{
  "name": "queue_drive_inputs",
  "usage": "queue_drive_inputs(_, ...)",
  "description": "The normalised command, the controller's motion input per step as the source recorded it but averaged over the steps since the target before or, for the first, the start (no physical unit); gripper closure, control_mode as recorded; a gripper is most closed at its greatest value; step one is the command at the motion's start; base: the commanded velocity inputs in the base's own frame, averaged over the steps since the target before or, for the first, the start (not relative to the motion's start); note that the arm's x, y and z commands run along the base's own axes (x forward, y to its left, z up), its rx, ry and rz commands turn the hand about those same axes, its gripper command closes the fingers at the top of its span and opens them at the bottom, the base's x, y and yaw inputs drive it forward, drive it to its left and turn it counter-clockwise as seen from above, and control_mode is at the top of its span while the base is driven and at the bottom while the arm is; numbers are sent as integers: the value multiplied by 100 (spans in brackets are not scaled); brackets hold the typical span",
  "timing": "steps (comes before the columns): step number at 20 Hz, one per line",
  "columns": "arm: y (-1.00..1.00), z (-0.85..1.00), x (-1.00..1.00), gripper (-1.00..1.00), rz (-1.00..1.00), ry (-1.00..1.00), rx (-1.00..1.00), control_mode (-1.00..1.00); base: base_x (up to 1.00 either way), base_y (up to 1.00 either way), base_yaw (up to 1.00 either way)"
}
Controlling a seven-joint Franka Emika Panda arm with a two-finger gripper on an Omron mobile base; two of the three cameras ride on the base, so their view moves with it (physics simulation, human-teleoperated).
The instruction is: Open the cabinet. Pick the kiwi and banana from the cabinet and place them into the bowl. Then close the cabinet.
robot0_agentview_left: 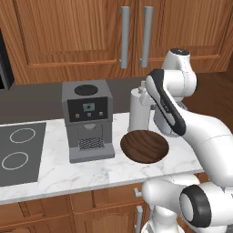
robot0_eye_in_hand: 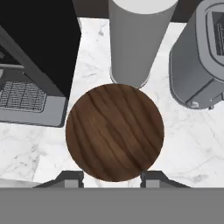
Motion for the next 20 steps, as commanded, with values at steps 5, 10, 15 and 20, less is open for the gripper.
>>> queue_drive_inputs(5,2,2,-4,-100,0,-3,1,-100,0,0,0)
queue_drive_inputs(10,18,45,-15,-100,0,-35,0,-100,0,0,0)
queue_drive_inputs(15,13,67,-31,-100,0,-51,0,-100,0,0,0)
queue_drive_inputs(20,10,63,-25,-100,0,-48,1,-100,0,0,0)
